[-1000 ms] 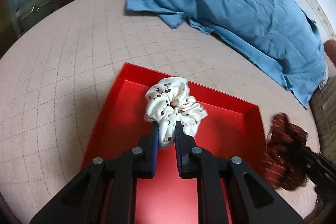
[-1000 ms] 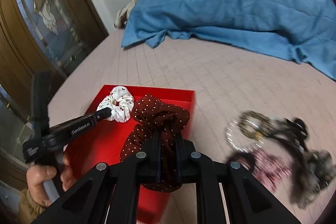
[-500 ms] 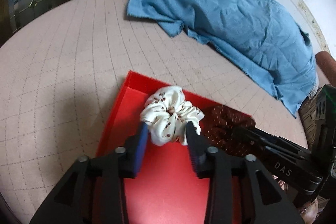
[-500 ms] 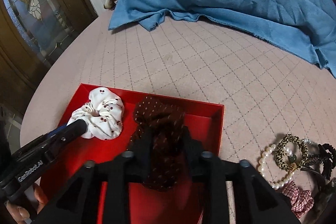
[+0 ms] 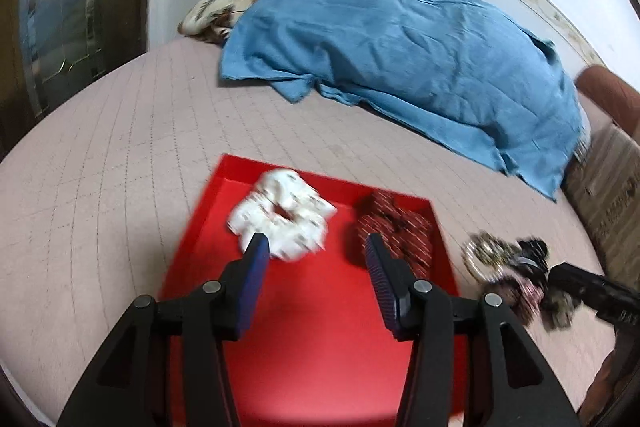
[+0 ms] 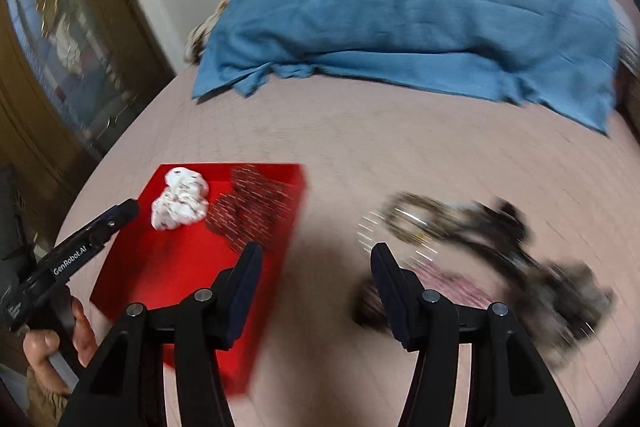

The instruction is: Organize jewelry

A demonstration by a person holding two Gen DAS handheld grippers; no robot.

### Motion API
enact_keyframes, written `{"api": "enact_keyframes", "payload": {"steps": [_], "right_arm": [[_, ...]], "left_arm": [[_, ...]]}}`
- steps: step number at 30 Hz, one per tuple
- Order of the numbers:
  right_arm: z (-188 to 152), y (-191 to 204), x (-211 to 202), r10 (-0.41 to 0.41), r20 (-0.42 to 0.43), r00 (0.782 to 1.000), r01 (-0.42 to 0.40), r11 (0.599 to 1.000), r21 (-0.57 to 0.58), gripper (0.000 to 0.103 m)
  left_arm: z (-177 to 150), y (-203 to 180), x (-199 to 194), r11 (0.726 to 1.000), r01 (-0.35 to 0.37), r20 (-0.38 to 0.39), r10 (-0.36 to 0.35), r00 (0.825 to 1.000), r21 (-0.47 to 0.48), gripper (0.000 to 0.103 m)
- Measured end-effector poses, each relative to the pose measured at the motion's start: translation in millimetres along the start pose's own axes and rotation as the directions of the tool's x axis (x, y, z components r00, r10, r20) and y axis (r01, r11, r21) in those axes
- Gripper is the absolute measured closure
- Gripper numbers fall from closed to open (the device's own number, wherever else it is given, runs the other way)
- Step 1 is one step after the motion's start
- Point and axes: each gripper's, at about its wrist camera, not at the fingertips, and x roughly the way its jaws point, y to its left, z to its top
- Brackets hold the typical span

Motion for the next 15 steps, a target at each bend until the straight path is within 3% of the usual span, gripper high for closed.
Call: {"api": "enact_keyframes", "payload": {"steps": [6, 15], "right_arm": [[-41.0, -82.9, -57.7, -0.084, 0.041, 0.996, 0.078, 0.989, 0.124, 0.039], [-79.9, -150.3, -84.0, -0.155, 0.079, 0.985, 0.135, 0.967, 0.214, 0.035]], "left_arm": [[-12.2, -45.6, -25.0, 0.997, 0.058, -0.023, -0.056, 0.998, 0.058, 0.048], [-31.9, -139.1, -16.8, 0.97, 0.135, -0.118, -0.113, 0.987, 0.203, 0.048]]}}
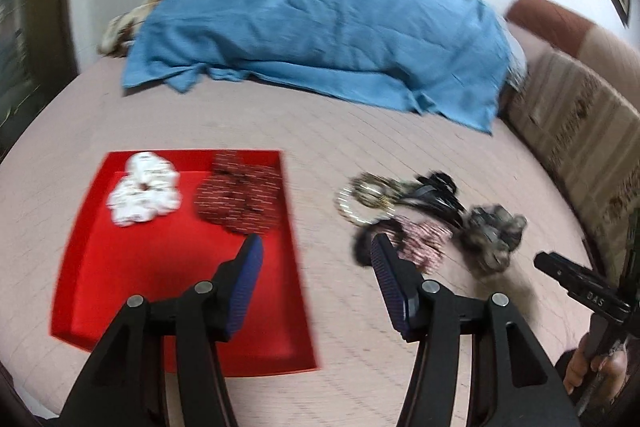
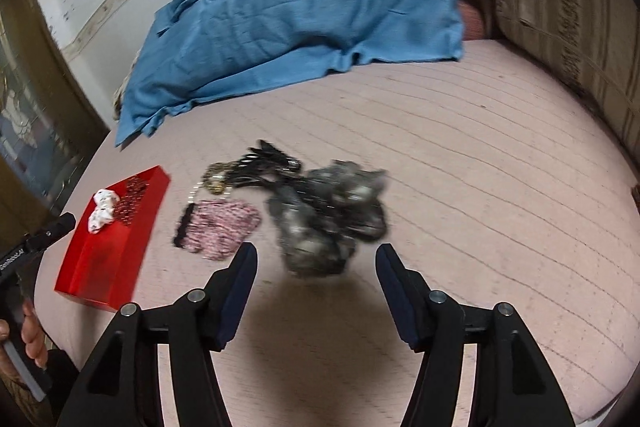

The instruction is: Organize jewelry

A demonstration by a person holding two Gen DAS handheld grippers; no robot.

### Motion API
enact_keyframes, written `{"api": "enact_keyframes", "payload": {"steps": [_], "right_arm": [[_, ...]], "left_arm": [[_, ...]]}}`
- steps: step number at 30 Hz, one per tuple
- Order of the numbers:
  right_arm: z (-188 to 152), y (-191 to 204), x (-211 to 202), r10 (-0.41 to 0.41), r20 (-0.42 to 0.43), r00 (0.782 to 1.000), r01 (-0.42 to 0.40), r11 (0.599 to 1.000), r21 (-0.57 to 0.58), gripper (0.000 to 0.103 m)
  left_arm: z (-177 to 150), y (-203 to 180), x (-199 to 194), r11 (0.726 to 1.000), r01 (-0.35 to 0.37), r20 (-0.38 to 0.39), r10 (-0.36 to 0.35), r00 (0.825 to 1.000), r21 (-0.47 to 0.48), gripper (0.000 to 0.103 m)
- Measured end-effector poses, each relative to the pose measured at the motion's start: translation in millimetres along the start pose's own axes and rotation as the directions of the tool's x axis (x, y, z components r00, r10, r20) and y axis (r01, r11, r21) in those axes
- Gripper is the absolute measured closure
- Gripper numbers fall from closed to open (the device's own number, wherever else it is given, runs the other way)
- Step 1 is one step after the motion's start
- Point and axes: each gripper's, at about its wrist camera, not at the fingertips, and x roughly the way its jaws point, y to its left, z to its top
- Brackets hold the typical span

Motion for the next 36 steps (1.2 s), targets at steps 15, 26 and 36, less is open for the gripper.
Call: {"api": "enact_keyframes", "payload": {"steps": [15, 26, 36], "right_arm": [[11.7, -30.0, 44.6, 0.031, 0.018, 0.999, -0.032, 0.999, 0.018, 0.035], [24.2, -40.2, 81.1, 0.055, -0.021, 0.998, -0.053, 0.996, 0.065, 0.036], [22.5, -39.2, 85.0, 0.087, -0.035, 0.996, -0.085, 0.994, 0.067, 0.076]], "left_arm": [[-8.9, -58.7, 88.0, 0.994, 0.057, -0.147, -0.042, 0.988, 0.096, 0.067], [-9.8, -62.1, 112.3, 0.987, 0.09, -0.183, -0.066, 0.981, 0.131, 0.068], [-19.8, -67.7, 111.3, 0.981, 0.1, -0.194, -0.067, 0.979, 0.167, 0.091]]}}
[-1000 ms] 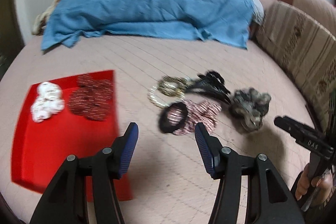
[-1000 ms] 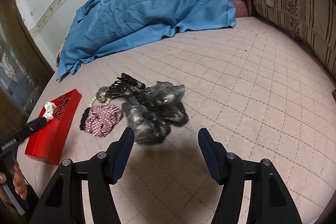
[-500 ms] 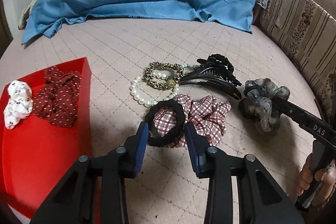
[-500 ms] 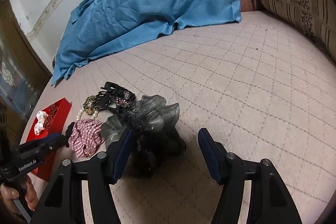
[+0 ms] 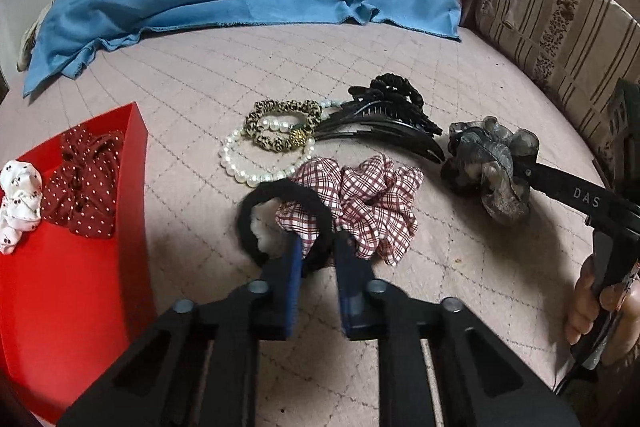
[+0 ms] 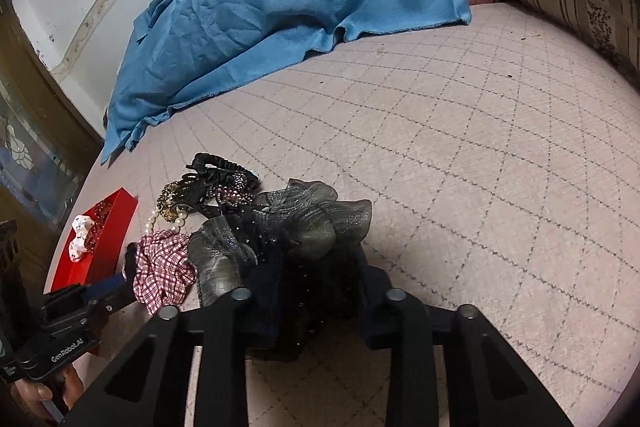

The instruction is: Organize jewelry

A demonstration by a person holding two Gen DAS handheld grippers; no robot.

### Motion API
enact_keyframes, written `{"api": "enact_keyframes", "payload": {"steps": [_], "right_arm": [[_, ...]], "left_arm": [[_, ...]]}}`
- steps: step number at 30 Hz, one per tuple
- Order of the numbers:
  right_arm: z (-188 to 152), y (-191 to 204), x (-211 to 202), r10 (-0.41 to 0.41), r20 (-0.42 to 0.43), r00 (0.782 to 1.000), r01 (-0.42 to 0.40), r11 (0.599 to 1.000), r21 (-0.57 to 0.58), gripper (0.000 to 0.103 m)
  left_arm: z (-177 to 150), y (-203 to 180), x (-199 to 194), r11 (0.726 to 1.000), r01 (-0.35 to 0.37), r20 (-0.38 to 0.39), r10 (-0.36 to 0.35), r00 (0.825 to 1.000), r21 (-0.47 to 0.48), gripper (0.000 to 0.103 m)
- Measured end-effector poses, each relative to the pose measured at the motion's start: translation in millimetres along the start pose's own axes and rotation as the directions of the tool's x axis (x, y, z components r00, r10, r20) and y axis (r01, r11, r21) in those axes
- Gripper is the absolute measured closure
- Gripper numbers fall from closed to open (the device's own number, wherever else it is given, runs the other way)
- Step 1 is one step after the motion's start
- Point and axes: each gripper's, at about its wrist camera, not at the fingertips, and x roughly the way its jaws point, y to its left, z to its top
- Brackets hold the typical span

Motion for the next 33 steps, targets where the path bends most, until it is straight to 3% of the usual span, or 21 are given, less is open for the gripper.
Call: {"api": "enact_keyframes", "payload": {"steps": [5, 14, 19, 24, 29, 33], "right_arm": [[-1.6, 4.6, -5.2, -0.004, 0.012, 1.0, 0.004, 1.0, -0.018, 0.084], [-8.0, 9.6, -34.5, -0.015, 0.067, 0.998, 0.015, 1.0, -0.007, 0.087], [-11.2, 25.4, -58.0, -0.032, 0.106, 0.994, 0.036, 0.999, -0.039, 0.087], [-16.1, 48.5, -73.7, -0.032, 0.112, 0.993, 0.042, 0.996, -0.08, 0.087], [-18.2, 83.2, -83.5, -0.019, 0.113, 0.993, 0.037, 0.987, -0.154, 0.087], [-21.1, 103.2, -80.2, -0.011, 0.098, 0.995, 0.029, 0.983, -0.182, 0.087]], "left_arm": [[1.4, 4.6, -8.7, 0.999, 0.024, 0.016, -0.024, 1.0, -0.038, 0.094], [-5.7, 11.5, -62.0, 0.994, 0.079, 0.097, -0.071, 0.993, -0.08, 0.095], [-10.2, 28.7, -91.4, 0.984, 0.136, 0.141, -0.119, 0.983, -0.119, 0.095], [-17.5, 54.8, -114.5, 0.955, 0.223, 0.197, -0.185, 0.963, -0.194, 0.095], [-27.8, 77.6, -131.4, 0.952, 0.201, 0.231, -0.147, 0.962, -0.23, 0.098], [-34.0, 76.5, -125.8, 0.961, 0.194, 0.191, -0.156, 0.969, -0.199, 0.098]]}}
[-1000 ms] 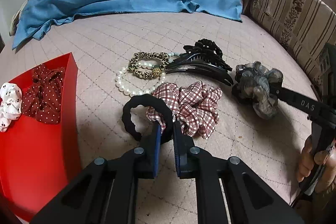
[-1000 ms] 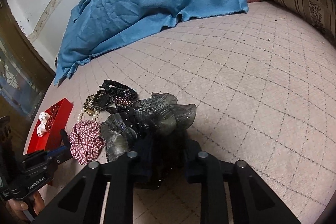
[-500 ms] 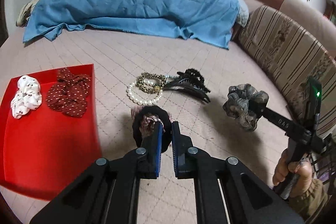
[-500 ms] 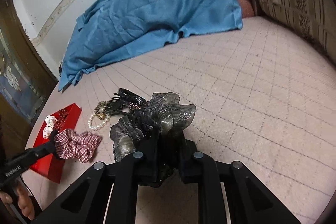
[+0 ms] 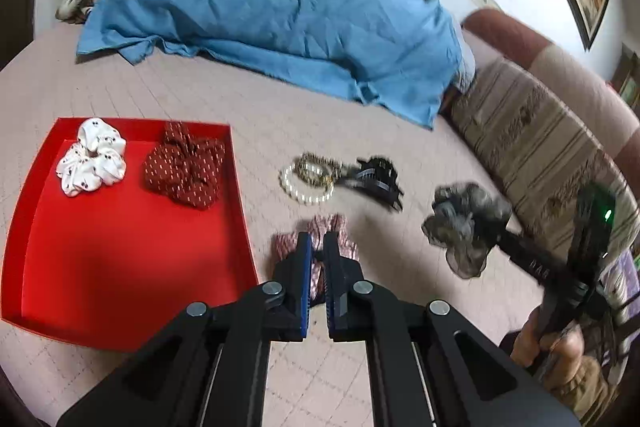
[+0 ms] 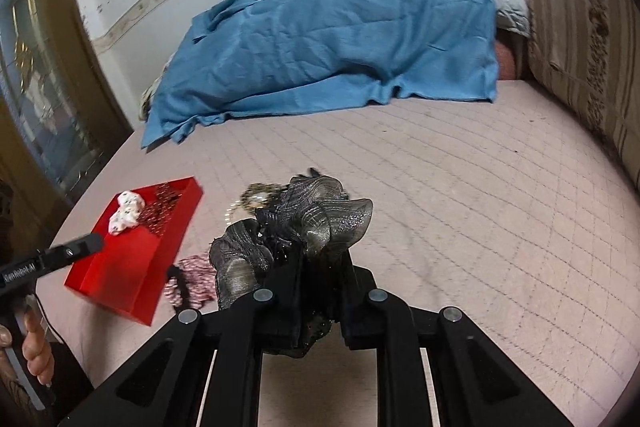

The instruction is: Organize jewelry

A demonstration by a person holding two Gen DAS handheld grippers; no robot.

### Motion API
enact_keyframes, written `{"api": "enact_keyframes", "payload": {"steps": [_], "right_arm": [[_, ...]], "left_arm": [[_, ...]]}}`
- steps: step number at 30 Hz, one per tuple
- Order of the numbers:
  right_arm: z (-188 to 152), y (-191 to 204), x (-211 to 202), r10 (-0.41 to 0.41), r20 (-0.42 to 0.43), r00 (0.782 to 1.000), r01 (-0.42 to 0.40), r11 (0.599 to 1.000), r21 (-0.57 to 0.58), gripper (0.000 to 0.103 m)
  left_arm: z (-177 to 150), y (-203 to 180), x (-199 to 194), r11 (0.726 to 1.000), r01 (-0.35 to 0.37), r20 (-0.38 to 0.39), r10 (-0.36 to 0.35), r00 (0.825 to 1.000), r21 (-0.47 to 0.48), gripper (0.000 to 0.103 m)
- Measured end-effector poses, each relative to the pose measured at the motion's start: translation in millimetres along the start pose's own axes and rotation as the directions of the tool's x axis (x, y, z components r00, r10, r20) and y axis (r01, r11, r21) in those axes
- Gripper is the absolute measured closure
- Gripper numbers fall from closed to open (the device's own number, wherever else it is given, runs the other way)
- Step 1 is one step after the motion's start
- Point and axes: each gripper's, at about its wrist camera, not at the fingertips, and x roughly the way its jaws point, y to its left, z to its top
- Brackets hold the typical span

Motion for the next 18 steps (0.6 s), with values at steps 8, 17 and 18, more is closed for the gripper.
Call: {"api": "enact_keyframes", "payload": {"steps": [8, 17, 18], "right_arm": [[-18.2, 5.2, 9.1, 0.005, -0.052, 0.999, -0.005, 1.0, 0.004, 0.087], [-31.6, -9.4, 21.0, 0.022, -0.082, 0.996, -0.019, 0.999, 0.03, 0.085], [-33.1, -11.1, 22.9, 0.024, -0.085, 0.996, -0.021, 0.999, 0.035, 0.085]], "left_arm": [[-30.8, -30.4, 40.0, 0.995, 0.04, -0.109, -0.031, 0.994, 0.089, 0.097], [-35.2, -37.5, 75.9, 0.993, -0.034, -0.113, 0.048, 0.992, 0.115, 0.067], [-34.5, -37.2, 78.9, 0.992, -0.048, -0.113, 0.061, 0.992, 0.115, 0.066]]}}
